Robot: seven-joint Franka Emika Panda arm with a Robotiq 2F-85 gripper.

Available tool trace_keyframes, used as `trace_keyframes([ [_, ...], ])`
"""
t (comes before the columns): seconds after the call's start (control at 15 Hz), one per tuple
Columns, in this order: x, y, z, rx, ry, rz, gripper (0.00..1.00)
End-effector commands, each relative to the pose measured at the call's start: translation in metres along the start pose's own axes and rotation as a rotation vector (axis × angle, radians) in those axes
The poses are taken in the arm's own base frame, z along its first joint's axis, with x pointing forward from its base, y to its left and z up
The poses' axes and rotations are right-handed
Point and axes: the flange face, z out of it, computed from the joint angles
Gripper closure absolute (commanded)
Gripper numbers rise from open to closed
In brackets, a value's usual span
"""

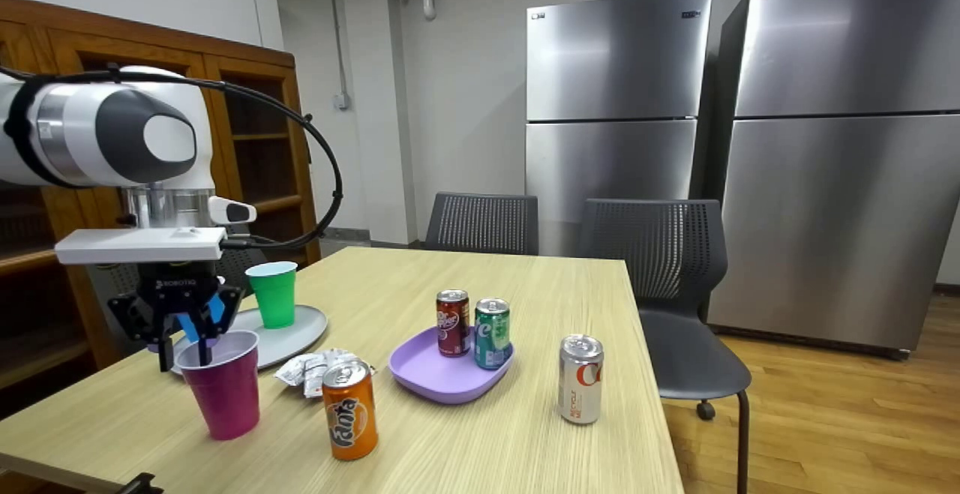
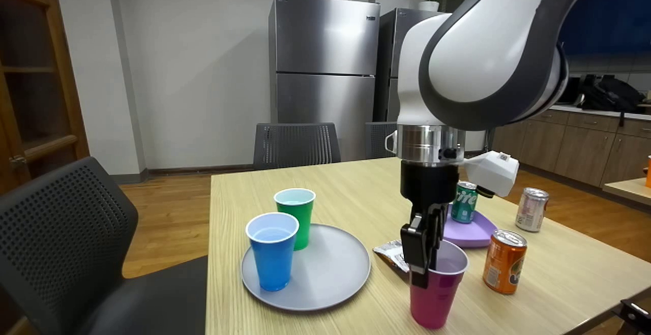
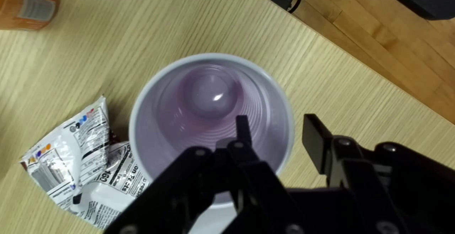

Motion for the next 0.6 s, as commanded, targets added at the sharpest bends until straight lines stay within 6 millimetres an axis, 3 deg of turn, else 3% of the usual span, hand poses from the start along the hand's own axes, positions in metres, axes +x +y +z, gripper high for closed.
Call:
trace_keyframes([
  [0.0, -0.005, -0.003, -0.006, -0.006, 0.014, 0.005, 0.87],
  [0.13, -0.006, -0.003, -0.006, -0.008, 0.012, 0.005, 0.99],
  [0.53, -0.005, -0.008, -0.024, -0.026, 0.038, -0.008, 0.99],
])
